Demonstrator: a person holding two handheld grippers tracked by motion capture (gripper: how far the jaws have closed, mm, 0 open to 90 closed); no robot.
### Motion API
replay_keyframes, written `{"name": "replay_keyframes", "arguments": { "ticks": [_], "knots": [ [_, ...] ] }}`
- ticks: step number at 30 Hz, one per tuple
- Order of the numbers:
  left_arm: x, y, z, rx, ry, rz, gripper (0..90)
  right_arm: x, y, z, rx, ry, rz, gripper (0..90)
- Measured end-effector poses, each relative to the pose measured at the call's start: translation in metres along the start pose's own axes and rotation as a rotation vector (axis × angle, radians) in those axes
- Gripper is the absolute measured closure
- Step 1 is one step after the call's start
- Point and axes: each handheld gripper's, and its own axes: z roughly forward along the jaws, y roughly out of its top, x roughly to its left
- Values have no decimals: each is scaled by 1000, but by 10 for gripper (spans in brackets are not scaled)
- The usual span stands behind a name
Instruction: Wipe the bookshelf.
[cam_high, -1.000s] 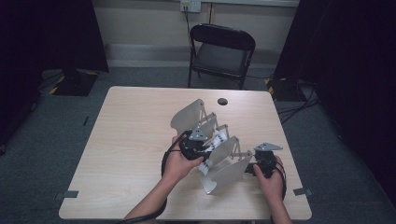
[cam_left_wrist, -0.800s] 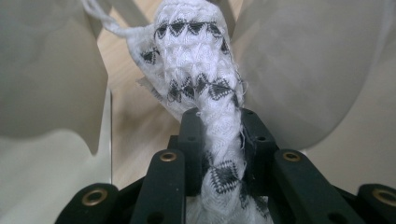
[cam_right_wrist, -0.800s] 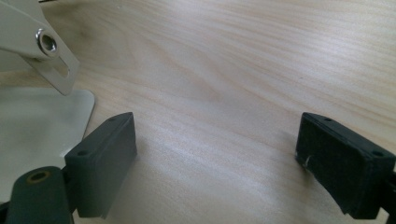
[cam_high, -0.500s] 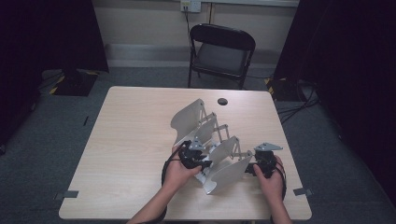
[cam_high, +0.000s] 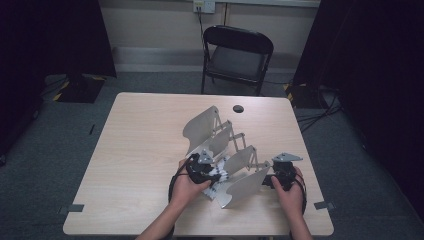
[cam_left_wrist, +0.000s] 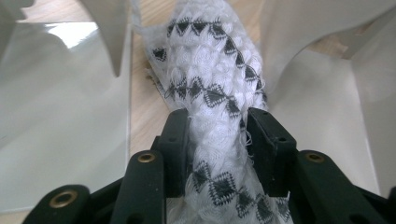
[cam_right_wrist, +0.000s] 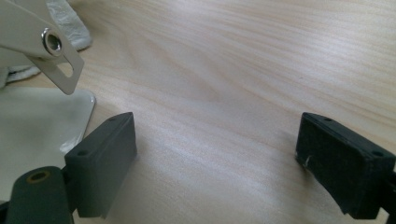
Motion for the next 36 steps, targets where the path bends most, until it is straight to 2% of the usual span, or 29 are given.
{"name": "replay_keyframes", "arguments": {
  "ticks": [2,5,7,13,16,18,24,28,33,36],
  "knots": [
    [0,0,-1,-10,1,-10,580,0,0,0,0,0,0,116],
    [1,2,-5,-40,31,-22,562,0,0,0,0,0,0,117],
    [1,4,-6,-56,22,-28,580,0,0,0,0,0,-1,117],
    [2,3,3,-36,40,-27,583,0,0,0,0,0,-1,117],
    [2,-4,8,-32,32,-31,666,0,0,0,0,0,-1,117],
    [2,-6,9,-48,25,-33,706,0,0,0,0,0,-1,117],
    [2,-1,5,-1,-8,-46,785,0,0,0,0,0,-1,117],
    [1,11,-5,-10,-33,-34,798,0,0,0,0,0,-1,117],
    [1,40,-33,-68,-52,-3,800,0,0,0,0,0,-1,117],
    [-1,58,-49,-109,-48,25,800,0,0,0,0,0,-1,117]
  ]
}}
